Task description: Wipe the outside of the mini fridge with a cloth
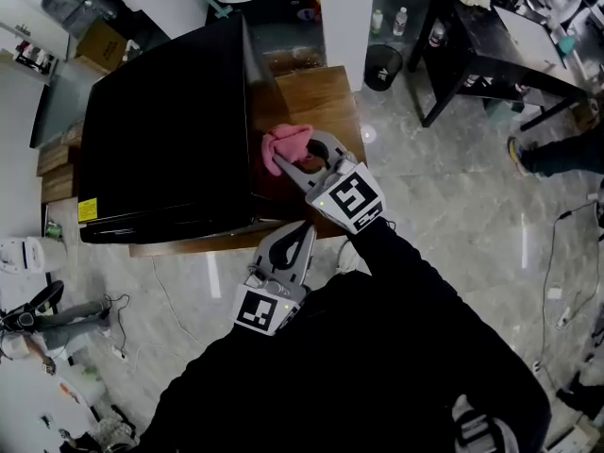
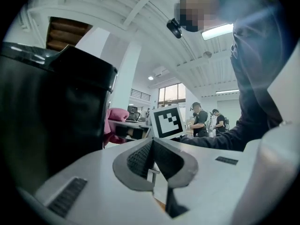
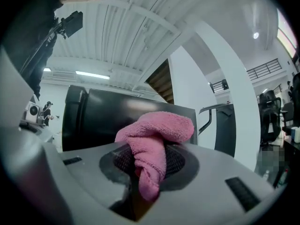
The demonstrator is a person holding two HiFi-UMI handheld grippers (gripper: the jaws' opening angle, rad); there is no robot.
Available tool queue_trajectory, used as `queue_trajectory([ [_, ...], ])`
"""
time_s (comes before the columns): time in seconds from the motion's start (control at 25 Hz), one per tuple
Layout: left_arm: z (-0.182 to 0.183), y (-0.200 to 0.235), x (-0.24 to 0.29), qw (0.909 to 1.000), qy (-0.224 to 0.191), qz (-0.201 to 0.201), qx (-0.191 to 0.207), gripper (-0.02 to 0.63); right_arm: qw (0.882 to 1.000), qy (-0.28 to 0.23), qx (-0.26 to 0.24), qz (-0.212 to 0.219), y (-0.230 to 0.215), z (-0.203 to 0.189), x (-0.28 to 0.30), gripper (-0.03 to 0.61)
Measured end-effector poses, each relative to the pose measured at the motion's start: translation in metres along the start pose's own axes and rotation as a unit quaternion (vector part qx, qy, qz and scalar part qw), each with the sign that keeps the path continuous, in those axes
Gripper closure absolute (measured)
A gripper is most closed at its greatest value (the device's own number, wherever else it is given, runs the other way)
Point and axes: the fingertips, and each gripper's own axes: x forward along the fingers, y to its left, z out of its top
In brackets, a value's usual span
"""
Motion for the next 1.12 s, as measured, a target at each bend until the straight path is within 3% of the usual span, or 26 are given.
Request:
queue_trajectory([
  [0.12, 0.008, 0.010, 0.015, 0.9996, -0.008, 0.027, 0.007, 0.607, 1.000, 0.001, 0.008, 0.006, -0.025, -0.003, 0.020, 0.469],
  [0.4, 0.011, 0.032, 0.051, 0.9954, -0.022, 0.088, -0.031, 0.607, 1.000, 0.008, 0.014, 0.009, -0.077, -0.010, 0.058, 0.469],
  [0.56, 0.015, 0.037, 0.072, 0.9940, -0.029, 0.100, -0.033, 0.607, 1.000, 0.009, 0.015, 0.004, -0.111, -0.010, 0.081, 0.469],
  [0.8, 0.015, 0.047, 0.084, 0.9939, -0.008, 0.109, -0.018, 0.607, 0.999, 0.012, 0.036, -0.021, -0.164, -0.012, 0.121, 0.471],
  [1.12, 0.017, 0.049, 0.084, 0.9943, -0.013, 0.106, -0.004, 0.607, 0.997, 0.023, 0.021, -0.066, -0.190, -0.015, 0.122, 0.466],
])
